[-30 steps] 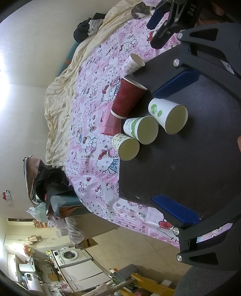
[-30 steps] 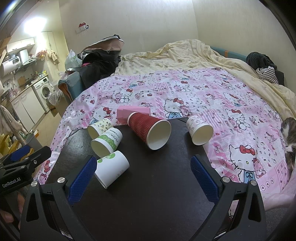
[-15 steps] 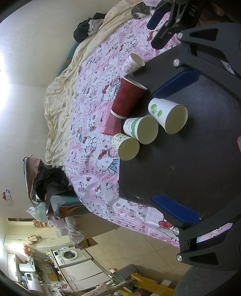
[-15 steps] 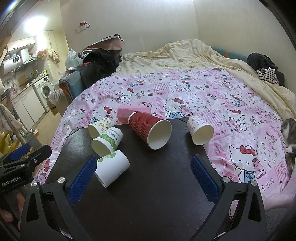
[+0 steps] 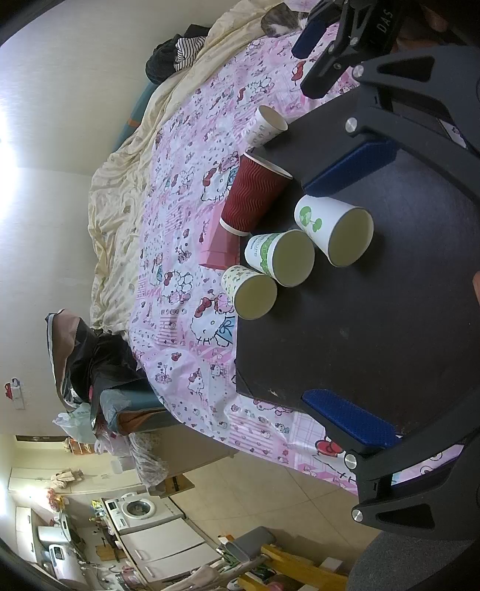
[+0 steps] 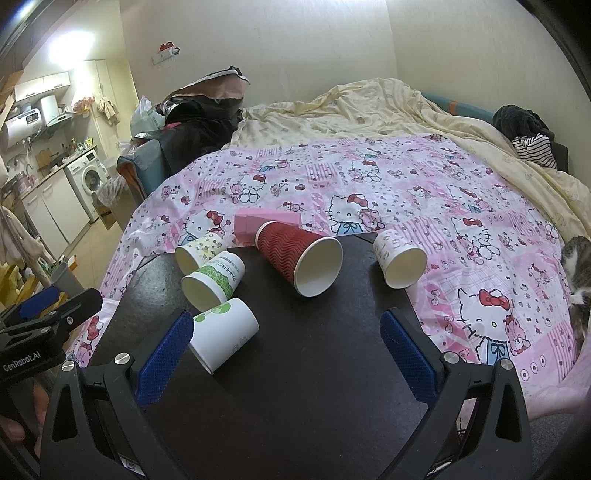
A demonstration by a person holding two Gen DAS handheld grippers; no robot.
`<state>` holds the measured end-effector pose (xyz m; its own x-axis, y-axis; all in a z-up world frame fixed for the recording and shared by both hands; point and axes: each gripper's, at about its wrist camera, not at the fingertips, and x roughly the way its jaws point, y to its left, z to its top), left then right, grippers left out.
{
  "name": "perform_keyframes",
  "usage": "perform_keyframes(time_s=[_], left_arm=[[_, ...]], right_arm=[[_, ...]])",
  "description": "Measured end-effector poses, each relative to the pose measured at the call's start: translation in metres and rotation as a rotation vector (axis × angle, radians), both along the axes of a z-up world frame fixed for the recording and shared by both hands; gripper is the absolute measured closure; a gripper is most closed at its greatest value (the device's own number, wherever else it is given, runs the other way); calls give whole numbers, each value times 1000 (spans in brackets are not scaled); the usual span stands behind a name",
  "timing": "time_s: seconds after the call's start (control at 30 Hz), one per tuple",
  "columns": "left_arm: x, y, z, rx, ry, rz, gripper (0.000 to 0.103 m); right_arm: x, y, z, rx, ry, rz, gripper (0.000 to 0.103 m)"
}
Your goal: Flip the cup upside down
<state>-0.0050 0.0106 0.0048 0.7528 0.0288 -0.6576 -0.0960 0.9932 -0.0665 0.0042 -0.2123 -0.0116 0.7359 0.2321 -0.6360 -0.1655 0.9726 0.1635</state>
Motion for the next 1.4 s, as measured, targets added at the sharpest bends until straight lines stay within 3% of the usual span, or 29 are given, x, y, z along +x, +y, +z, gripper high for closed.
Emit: perform_keyframes(time_s=[0.73,0.97,1.17,1.4], left_arm=[[0,0,0,-1,1,0,0],[19,15,5,22,75,26,0],[50,29,9,57,139,24,0],[82,33,7,99,179,-2,0]], right_arm=[[0,1,-1,-1,1,1,0],[4,-3,-1,31,33,21,0],[34,-11,-13,107,169,60,0],[84,8,-53,261,467,91,6]])
